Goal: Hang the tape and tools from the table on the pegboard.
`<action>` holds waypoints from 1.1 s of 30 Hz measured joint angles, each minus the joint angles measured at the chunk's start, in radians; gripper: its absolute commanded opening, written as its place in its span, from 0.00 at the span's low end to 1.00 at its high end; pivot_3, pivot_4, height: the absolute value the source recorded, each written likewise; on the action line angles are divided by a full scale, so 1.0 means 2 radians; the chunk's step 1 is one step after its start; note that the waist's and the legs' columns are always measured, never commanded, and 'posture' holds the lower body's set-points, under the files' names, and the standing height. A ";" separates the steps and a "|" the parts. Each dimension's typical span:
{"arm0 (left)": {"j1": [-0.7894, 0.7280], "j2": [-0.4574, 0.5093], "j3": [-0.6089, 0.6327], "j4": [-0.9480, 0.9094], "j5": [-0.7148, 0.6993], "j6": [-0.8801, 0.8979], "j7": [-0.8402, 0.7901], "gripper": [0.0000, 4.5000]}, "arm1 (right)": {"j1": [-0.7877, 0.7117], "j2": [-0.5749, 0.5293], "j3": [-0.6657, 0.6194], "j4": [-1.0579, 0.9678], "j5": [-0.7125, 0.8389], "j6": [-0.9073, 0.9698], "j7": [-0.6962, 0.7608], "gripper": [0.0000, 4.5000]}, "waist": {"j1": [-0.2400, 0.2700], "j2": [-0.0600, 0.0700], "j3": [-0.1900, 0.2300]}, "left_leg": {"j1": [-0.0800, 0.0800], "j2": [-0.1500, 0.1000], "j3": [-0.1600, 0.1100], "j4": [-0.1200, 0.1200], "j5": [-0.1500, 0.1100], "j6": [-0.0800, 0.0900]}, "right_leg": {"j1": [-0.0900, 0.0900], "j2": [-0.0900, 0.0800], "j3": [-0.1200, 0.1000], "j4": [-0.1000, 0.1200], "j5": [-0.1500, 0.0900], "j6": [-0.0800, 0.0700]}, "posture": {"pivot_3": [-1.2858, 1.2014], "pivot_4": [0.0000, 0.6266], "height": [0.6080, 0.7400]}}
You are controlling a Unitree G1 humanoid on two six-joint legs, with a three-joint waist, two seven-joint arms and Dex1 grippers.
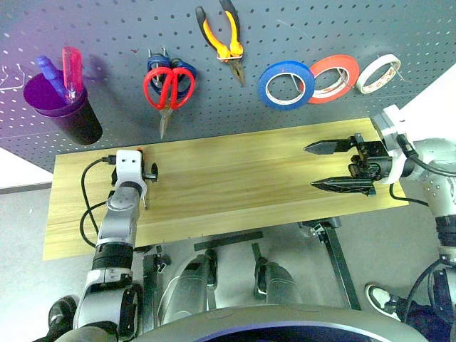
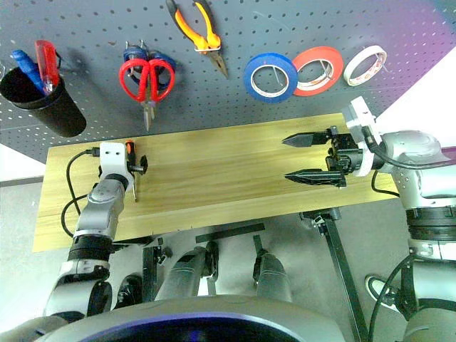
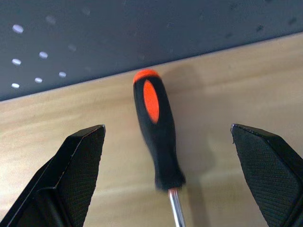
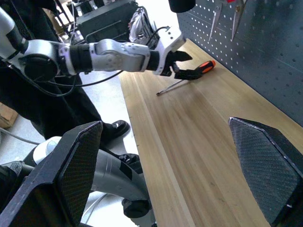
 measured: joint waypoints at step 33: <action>-0.062 -0.017 0.017 0.108 -0.032 -0.024 0.073 0.22 | 0.016 -0.016 -0.016 -0.016 -0.006 0.021 -0.002 1.00 | -0.012 -0.001 0.013 | 0.000 0.000 0.001 0.000 0.000 0.000 | 0.000 -0.001 0.000 0.000 0.000 0.000 | 0.45 0.67 1.00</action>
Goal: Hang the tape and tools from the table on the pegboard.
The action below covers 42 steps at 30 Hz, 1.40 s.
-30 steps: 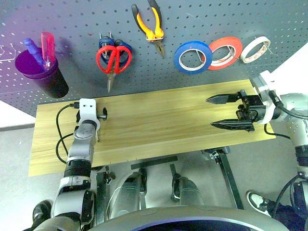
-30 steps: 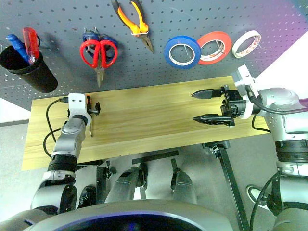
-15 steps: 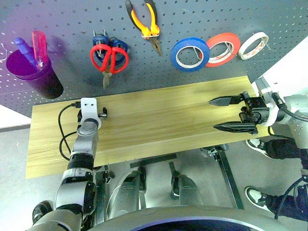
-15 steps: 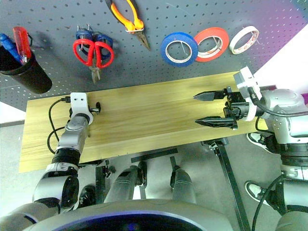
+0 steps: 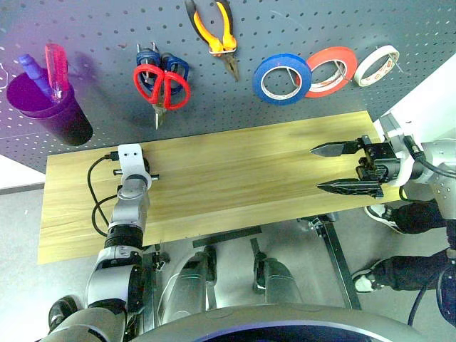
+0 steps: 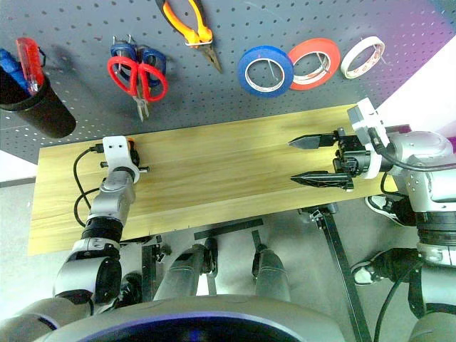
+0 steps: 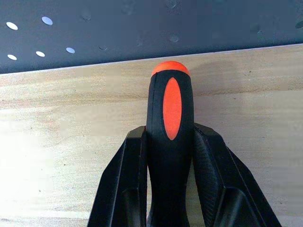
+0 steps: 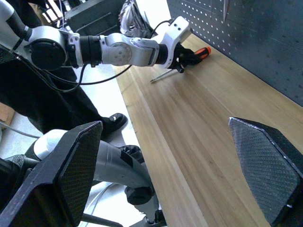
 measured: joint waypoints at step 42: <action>0.226 -0.019 -0.080 -0.505 0.065 0.146 -0.012 0.22 | -0.063 0.009 -0.017 0.065 0.066 -0.002 0.034 1.00 | 0.005 0.000 0.001 | -0.001 0.000 0.001 -0.001 0.000 0.000 | 0.000 0.000 0.000 -0.001 0.000 0.000 | 0.49 0.52 1.00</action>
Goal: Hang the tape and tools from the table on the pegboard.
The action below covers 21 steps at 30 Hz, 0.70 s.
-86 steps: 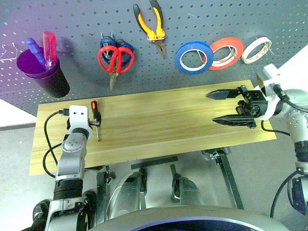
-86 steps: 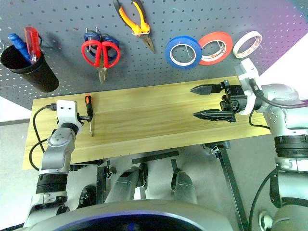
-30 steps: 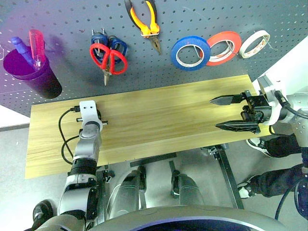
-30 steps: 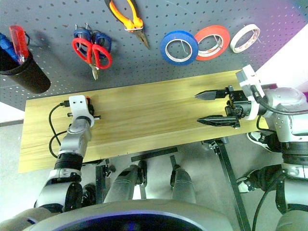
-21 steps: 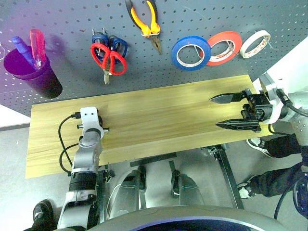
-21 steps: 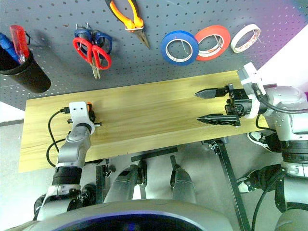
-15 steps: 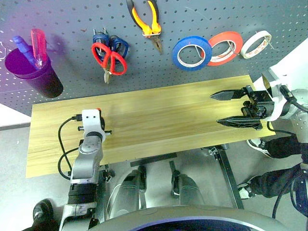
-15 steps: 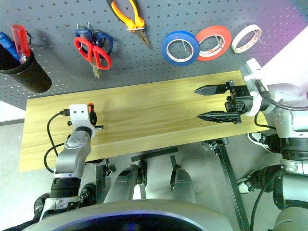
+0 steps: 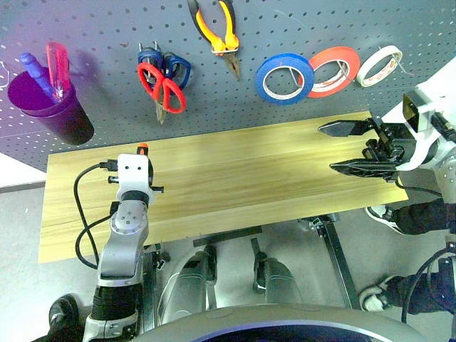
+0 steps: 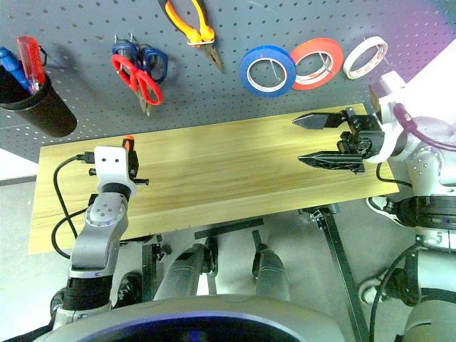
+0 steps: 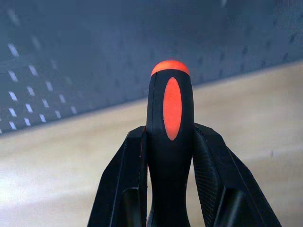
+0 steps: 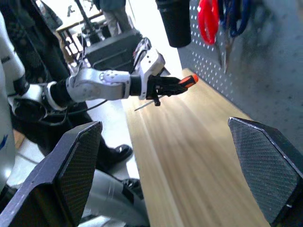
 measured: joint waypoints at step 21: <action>-0.058 0.037 0.018 -0.099 0.043 -0.079 -0.025 0.22 | -0.013 0.007 0.000 0.035 0.039 0.002 0.000 1.00 | 0.016 0.000 -0.001 | 0.000 0.000 0.001 0.001 0.001 0.001 | 0.001 0.001 -0.002 0.001 0.001 0.001 | 0.52 0.45 1.00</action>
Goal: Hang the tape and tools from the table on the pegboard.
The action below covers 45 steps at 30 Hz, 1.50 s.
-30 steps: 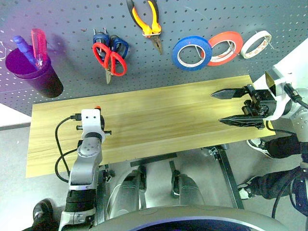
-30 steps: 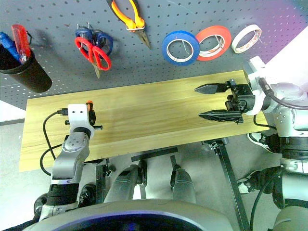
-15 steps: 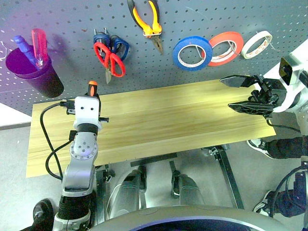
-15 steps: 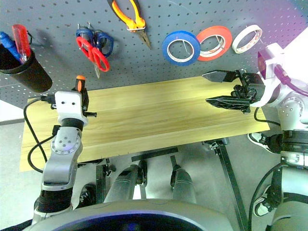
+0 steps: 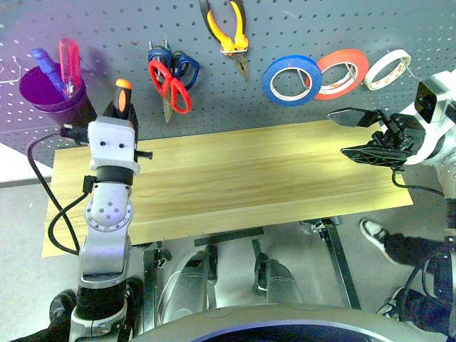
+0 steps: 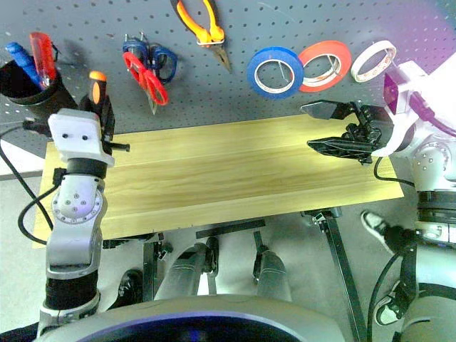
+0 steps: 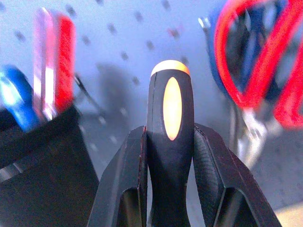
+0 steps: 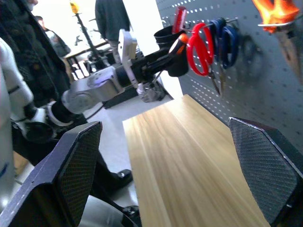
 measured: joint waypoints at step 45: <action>-0.277 0.127 0.067 0.158 -0.001 -0.056 -0.028 0.22 | 0.007 -0.009 0.037 -0.011 0.087 -0.018 0.000 1.00 | 0.008 -0.003 -0.017 | 0.000 0.000 -0.002 0.002 0.001 0.000 | 0.002 0.001 -0.005 0.001 0.001 0.001 | 0.52 0.36 1.00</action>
